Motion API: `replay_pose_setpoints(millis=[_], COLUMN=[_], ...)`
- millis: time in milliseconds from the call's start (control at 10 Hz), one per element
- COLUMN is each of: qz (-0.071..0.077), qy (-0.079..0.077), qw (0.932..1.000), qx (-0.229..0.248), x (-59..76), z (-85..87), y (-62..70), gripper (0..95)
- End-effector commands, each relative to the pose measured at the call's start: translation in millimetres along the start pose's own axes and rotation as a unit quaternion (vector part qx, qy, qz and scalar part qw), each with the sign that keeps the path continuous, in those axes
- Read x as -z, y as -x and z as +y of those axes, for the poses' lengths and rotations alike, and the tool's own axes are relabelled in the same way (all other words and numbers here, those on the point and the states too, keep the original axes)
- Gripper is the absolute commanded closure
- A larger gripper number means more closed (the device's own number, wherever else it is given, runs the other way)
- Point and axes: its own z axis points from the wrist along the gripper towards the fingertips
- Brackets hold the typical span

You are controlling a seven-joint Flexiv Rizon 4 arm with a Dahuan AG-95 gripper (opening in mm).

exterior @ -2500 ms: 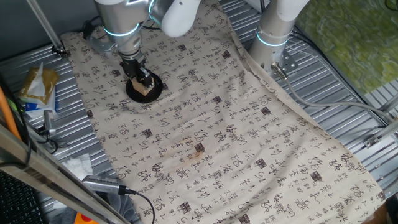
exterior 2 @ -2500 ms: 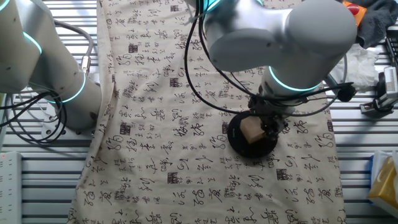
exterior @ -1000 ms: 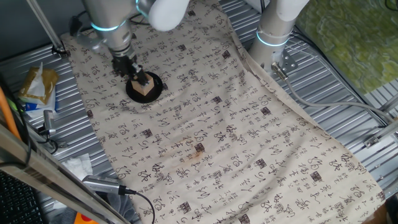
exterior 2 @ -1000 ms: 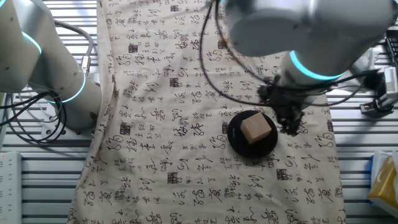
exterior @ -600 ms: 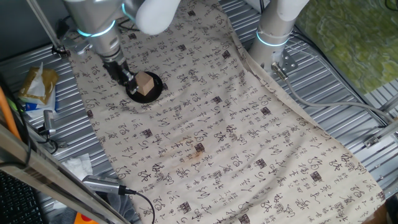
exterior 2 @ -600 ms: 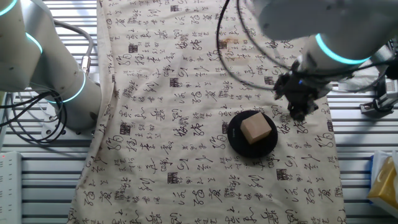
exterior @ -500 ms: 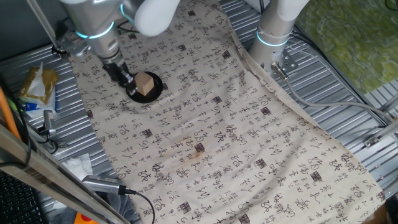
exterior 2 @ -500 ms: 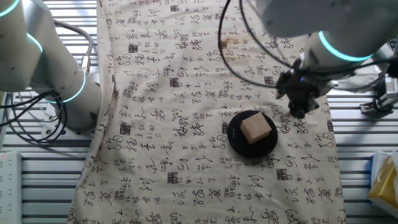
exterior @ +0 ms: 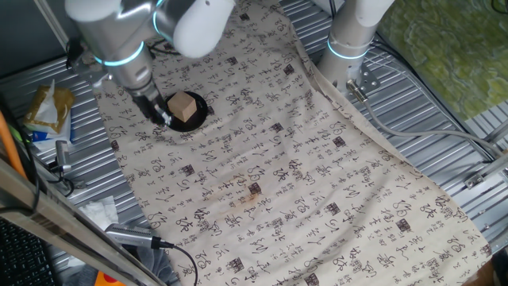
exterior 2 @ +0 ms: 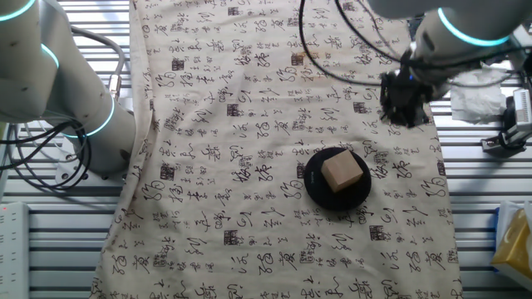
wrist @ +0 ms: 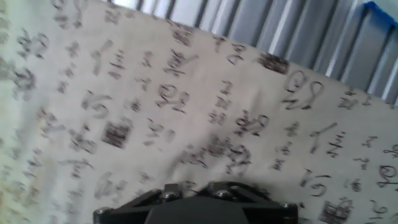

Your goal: Place the block on the scale

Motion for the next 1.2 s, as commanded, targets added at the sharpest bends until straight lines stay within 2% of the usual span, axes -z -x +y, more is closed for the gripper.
replay_pose_setpoints(millis=[100, 500, 700, 1200], qz=[0.000, 0.001, 0.002, 0.000], qy=[0.000, 0.001, 0.000, 0.000], qw=[1.0000, 1.0000, 1.0000, 0.9993], qx=[-0.008, -0.005, -0.001, -0.038], x=[-2.2, -4.2, -4.5, -4.5], z=[11.6, 26.1, 26.3, 26.3], y=[8.7, 17.1, 17.4, 17.4], gripper=[95.0, 95.0, 95.0, 95.0])
